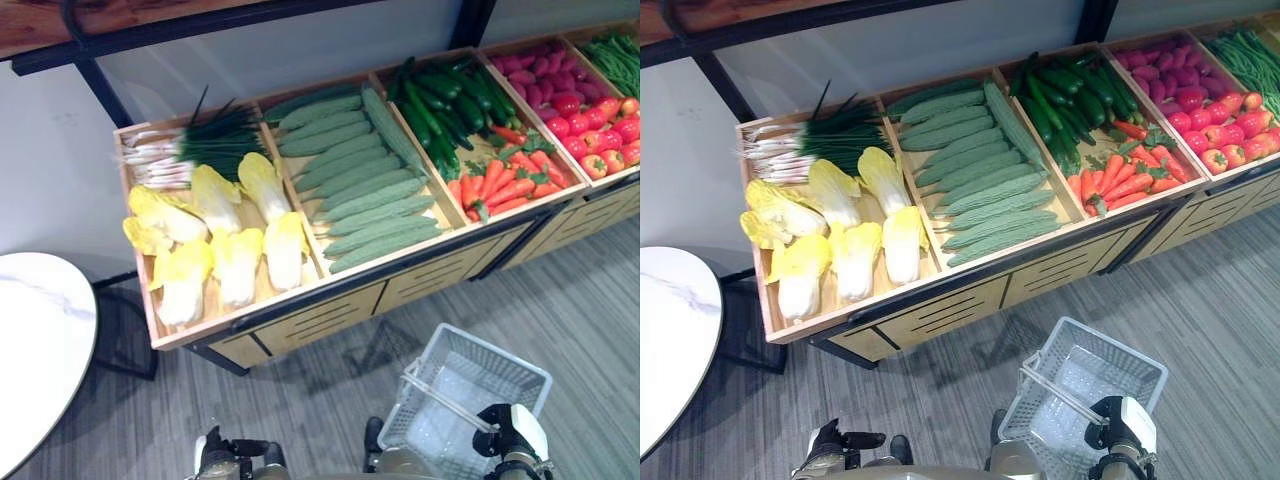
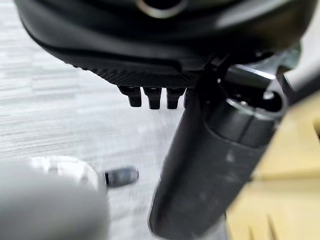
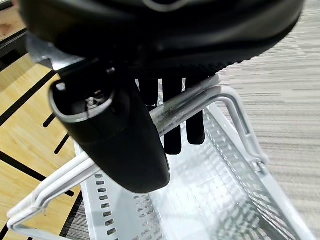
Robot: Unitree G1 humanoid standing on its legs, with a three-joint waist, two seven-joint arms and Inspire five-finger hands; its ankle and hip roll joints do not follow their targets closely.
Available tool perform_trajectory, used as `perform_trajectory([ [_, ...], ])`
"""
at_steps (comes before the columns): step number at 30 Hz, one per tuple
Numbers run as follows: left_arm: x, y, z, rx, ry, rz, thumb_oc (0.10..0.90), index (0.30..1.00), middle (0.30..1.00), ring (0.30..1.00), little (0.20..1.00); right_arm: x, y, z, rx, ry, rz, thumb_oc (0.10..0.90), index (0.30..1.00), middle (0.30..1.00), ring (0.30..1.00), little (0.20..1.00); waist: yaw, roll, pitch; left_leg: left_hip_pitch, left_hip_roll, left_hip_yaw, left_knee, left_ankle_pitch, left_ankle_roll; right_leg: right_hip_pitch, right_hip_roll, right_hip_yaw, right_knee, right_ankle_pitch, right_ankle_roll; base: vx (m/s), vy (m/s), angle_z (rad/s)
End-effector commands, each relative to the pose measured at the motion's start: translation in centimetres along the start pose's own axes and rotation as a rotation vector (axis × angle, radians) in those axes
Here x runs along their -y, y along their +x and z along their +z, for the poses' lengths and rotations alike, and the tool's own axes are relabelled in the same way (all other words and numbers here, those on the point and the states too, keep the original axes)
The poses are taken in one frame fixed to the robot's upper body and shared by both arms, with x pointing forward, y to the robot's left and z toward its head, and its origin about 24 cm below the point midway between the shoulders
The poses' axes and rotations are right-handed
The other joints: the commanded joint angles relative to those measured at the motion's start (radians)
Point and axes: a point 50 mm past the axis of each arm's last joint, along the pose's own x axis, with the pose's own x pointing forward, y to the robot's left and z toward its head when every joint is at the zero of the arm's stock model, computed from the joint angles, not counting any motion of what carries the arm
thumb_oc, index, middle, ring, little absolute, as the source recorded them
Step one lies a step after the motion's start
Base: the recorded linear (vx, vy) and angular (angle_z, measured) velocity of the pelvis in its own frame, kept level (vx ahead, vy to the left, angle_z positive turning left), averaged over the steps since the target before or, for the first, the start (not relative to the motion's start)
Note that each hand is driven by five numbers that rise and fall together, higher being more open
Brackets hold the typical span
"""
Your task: Get the vegetables into the basket
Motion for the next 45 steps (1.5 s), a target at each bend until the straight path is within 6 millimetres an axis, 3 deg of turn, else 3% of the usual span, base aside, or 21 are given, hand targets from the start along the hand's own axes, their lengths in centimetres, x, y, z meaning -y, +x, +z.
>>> perform_trajectory([
  [1,-4.1,0.8,-0.4,-0.087,-0.223,0.290,0.900,1.000,1.000,1.000,1.000,0.6,0.7,2.2,0.062,0.103,-0.077,0.400,0.300,0.300,0.300,0.300,0.006,-0.074,-0.003,0.020,0.010,-0.008,0.001,-0.046,-0.041,0.051,-0.083,0.038,-0.021,-0.020,0.084,0.00,0.000,0.00],
  [3,-9.0,1.1,-0.1,-0.153,-0.495,0.634,0.900,1.000,1.000,1.000,1.000,-0.1,0.3,1.8,0.041,0.104,-0.063,0.400,0.300,0.300,0.300,0.300,0.012,-0.081,-0.013,0.025,0.010,-0.008,0.001,-0.049,-0.047,0.062,-0.086,0.033,-0.021,-0.023,0.087,0.00,0.000,0.00],
  [7,-15.4,0.8,0.1,-0.203,-0.730,0.965,0.900,1.000,1.000,1.000,1.000,0.0,0.3,1.6,0.049,0.112,-0.062,0.400,0.300,0.300,0.300,0.300,0.007,-0.083,-0.029,0.032,0.013,0.003,0.001,-0.048,-0.057,0.064,-0.086,0.031,-0.021,-0.024,0.092,0.00,0.007,0.04],
  [8,-16.2,0.8,0.4,-0.200,-0.740,0.990,0.900,1.000,1.000,1.000,1.000,0.0,0.3,1.6,0.049,0.108,-0.057,0.400,0.300,0.300,0.300,0.300,0.005,-0.082,-0.032,0.033,0.014,0.005,0.001,-0.047,-0.057,0.065,-0.085,0.033,-0.021,-0.025,0.093,0.00,0.000,0.00],
  [9,-19.6,0.3,5.5,0.036,-0.719,1.128,0.900,1.000,1.000,1.000,1.000,-0.3,0.4,2.2,0.079,0.082,-0.031,0.400,0.300,0.300,0.300,0.300,-0.005,-0.080,-0.041,0.034,0.016,0.018,0.001,-0.043,-0.064,0.064,-0.082,0.033,-0.021,-0.025,0.098,0.00,0.000,0.00],
  [10,-19.5,0.3,5.6,0.038,-0.714,1.132,0.900,1.000,1.000,1.000,1.000,-0.4,0.3,2.2,0.078,0.083,-0.030,0.400,0.300,0.300,0.300,0.300,-0.005,-0.081,-0.042,0.034,0.016,0.018,0.001,-0.043,-0.065,0.064,-0.082,0.033,-0.021,-0.025,0.098,0.00,0.000,0.00],
  [12,-19.9,-0.8,10.5,0.322,-0.763,1.141,0.900,1.000,1.000,1.000,1.000,-0.4,0.4,2.4,0.084,0.082,-0.029,0.400,0.300,0.300,0.300,0.300,0.001,-0.084,-0.041,0.031,0.017,0.014,0.001,-0.040,-0.066,0.062,-0.082,0.028,-0.021,-0.025,0.102,-0.02,-0.015,0.02],
  [13,-19.7,-1.5,12.3,0.438,-0.794,1.122,0.900,1.000,1.000,1.000,1.000,-0.4,0.3,2.3,0.075,0.087,-0.029,0.400,0.300,0.300,0.300,0.300,0.006,-0.085,-0.041,0.028,0.017,0.010,0.001,-0.039,-0.066,0.061,-0.083,0.025,-0.021,-0.026,0.103,0.00,0.000,0.00],
  [14,-19.5,-1.6,12.3,0.438,-0.791,1.124,0.900,1.000,1.000,1.000,1.000,-0.4,0.3,2.3,0.074,0.087,-0.029,0.400,0.300,0.300,0.300,0.300,0.006,-0.084,-0.041,0.028,0.017,0.010,0.001,-0.039,-0.066,0.061,-0.083,0.025,-0.021,-0.026,0.103,-0.05,-0.030,0.02],
  [15,-18.8,-4.2,16.8,0.726,-0.827,1.069,0.900,1.000,1.000,1.000,1.000,-0.5,0.2,1.9,0.043,0.106,-0.030,0.400,0.300,0.300,0.300,0.300,0.015,-0.089,-0.036,0.020,0.017,-0.001,0.001,-0.037,-0.065,0.061,-0.086,0.017,-0.021,-0.024,0.105,-0.05,-0.033,0.02],
  [17,-17.4,-6.9,20.1,0.943,-0.850,0.973,0.900,1.000,1.000,1.000,1.000,-0.4,0.3,1.5,0.016,0.124,-0.026,0.400,0.300,0.300,0.300,0.300,0.023,-0.094,-0.032,0.012,0.018,-0.012,0.001,-0.036,-0.063,0.059,-0.088,0.013,-0.021,-0.025,0.106,-0.05,-0.035,0.07],
  [20,-16.5,-8.0,21.3,1.010,-0.824,0.933,0.900,1.000,1.000,1.000,1.000,-0.4,0.3,1.5,0.007,0.129,-0.027,0.400,0.300,0.300,0.300,0.300,0.025,-0.097,-0.029,0.008,0.018,-0.018,0.001,-0.037,-0.061,0.057,-0.089,0.013,-0.021,-0.024,0.106,-0.03,-0.010,0.06],
  [21,-15.1,-9.3,23.1,1.093,-0.753,0.832,0.900,1.000,1.000,1.000,1.000,-0.3,0.5,1.8,0.012,0.132,-0.031,0.400,0.300,0.300,0.300,0.300,0.024,-0.097,-0.025,0.003,0.015,-0.027,0.001,-0.037,-0.057,0.054,-0.091,0.015,-0.021,-0.022,0.106,-0.04,0.005,-0.05],
  [25,-11.7,-13.3,25.8,1.378,-0.573,0.576,0.900,1.000,1.000,1.000,1.000,0.3,0.9,2.5,0.053,0.112,-0.040,0.400,0.300,0.300,0.300,0.300,0.020,-0.095,-0.017,0.000,0.011,-0.031,0.001,-0.040,-0.050,0.052,-0.094,0.019,-0.021,-0.019,0.107,-0.01,0.002,0.00],
  [28,-10.6,-13.6,26.1,1.425,-0.505,0.451,0.900,1.000,1.000,1.000,1.000,0.6,1.1,3.0,0.068,0.109,-0.042,0.400,0.300,0.300,0.300,0.300,0.019,-0.095,-0.014,0.001,0.008,-0.031,0.001,-0.041,-0.046,0.051,-0.096,0.023,-0.021,-0.017,0.107,0.00,0.000,0.00],
  [29,-9.2,-14.2,26.3,1.461,-0.462,0.341,0.900,1.000,1.000,1.000,1.000,0.8,1.3,3.2,0.081,0.099,-0.040,0.400,0.300,0.300,0.300,0.300,0.011,-0.094,-0.012,0.002,0.007,-0.029,0.001,-0.041,-0.045,0.050,-0.097,0.026,-0.021,-0.016,0.108,-0.02,0.026,-0.06],
  [32,-5.5,-13.6,26.4,1.372,-0.435,0.037,0.900,1.000,1.000,1.000,1.000,1.4,2.0,4.7,0.146,0.044,-0.017,0.400,0.300,0.300,0.300,0.300,-0.001,-0.091,-0.009,0.006,0.006,-0.020,0.001,-0.044,-0.040,0.050,-0.099,0.035,-0.021,-0.011,0.107,-0.01,0.041,-0.07],
  [34,-4.0,-13.3,25.9,1.339,-0.404,-0.011,0.900,1.000,1.000,1.000,1.000,1.3,2.0,5.5,0.191,0.020,-0.004,0.400,0.300,0.300,0.300,0.300,-0.011,-0.094,-0.005,0.008,0.004,-0.012,0.001,-0.046,-0.037,0.048,-0.099,0.043,-0.021,-0.009,0.107,0.00,0.039,-0.06],
  [37,-3.3,-13.0,25.7,1.313,-0.381,-0.017,0.900,1.000,1.000,1.000,1.000,1.2,2.1,5.9,0.202,0.019,0.001,0.400,0.300,0.300,0.300,0.300,-0.013,-0.095,0.001,0.007,0.005,-0.010,0.001,-0.045,-0.036,0.044,-0.099,0.044,-0.021,-0.006,0.107,0.00,0.007,-0.03],
  [45,-4.0,-11.4,24.6,1.204,-0.285,0.245,0.900,1.000,1.000,1.000,1.000,0.2,1.5,5.7,0.212,0.019,0.028,0.400,0.300,0.300,0.300,0.300,-0.002,-0.110,0.013,-0.001,0.006,-0.009,0.001,-0.047,-0.030,0.036,-0.098,0.045,-0.021,-0.003,0.105,0.00,0.000,0.00],
])
